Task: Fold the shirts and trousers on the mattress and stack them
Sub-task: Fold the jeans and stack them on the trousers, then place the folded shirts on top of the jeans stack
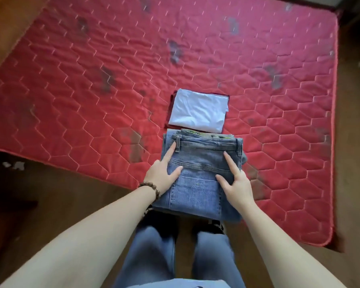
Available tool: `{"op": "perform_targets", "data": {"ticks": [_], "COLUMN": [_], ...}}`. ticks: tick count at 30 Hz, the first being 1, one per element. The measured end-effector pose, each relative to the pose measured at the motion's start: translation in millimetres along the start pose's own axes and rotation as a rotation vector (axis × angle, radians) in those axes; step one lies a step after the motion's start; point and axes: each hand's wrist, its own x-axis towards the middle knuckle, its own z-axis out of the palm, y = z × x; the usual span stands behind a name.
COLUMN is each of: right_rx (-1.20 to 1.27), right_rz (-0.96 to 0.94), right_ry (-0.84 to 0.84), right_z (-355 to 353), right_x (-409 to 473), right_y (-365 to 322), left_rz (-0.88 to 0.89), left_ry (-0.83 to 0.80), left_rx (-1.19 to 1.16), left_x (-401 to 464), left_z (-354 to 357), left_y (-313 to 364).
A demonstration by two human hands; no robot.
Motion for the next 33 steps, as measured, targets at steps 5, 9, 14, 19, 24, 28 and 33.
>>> {"op": "perform_targets", "data": {"ticks": [5,9,14,19,24,28,33], "right_rx": [-0.018,-0.033,-0.058,-0.037,-0.421,-0.526,-0.663], "right_rz": [0.052,0.071,0.128,0.116,0.248,0.008,-0.186], "right_ry": [0.064,0.076,0.042,-0.017,-0.094,0.151,0.093], "right_z": [29.0,48.3,89.5,145.3,184.0,184.6,197.3], "right_x": [14.1,38.9,88.2,130.9,148.7,157.6,186.3], "right_y": [0.3,18.1,48.3,66.8,77.2,66.4,75.4], "left_rz": [0.052,0.058,0.000,-0.088,-0.161,0.076,0.263], "left_ry": [-0.061,-0.092,-0.094,-0.135,-0.233,0.045,-0.012], "left_rx": [0.014,-0.001,0.015,0.049,0.327,0.498,0.638], "left_x": [37.9,67.7,112.0,150.8,166.9,174.7,203.0], "left_z": [3.8,23.3,56.9,77.9,85.3,90.6,115.2], "left_y": [-27.6,-45.7,-81.8,-130.9,-147.7,-115.7,-110.5]}}
